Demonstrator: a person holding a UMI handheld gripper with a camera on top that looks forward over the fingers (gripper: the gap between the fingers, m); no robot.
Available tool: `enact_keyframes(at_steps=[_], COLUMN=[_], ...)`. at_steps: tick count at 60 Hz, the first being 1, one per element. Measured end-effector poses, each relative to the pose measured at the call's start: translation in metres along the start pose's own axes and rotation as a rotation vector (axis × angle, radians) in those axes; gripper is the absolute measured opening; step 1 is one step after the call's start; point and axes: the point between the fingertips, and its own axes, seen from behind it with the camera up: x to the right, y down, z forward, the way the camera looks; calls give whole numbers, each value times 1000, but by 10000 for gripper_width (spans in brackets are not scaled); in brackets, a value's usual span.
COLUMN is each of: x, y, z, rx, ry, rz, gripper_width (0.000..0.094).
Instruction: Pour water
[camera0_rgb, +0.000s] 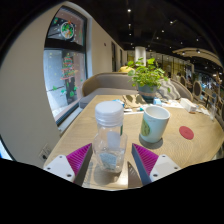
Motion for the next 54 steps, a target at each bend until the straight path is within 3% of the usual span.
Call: enact_keyframes(at_steps=[7, 11, 25, 35, 48, 54], x=[-4, 2, 4, -6, -33, -38], y=[2, -1, -10, -52, -154, -196], z=[19, 25, 21, 9, -1, 0], rx=[14, 31, 52, 94, 159, 143], ry=[14, 46, 41, -9, -266, -459], rz=[18, 8, -25, 18, 540, 941], gripper_width=[663, 497, 424, 411, 408, 407])
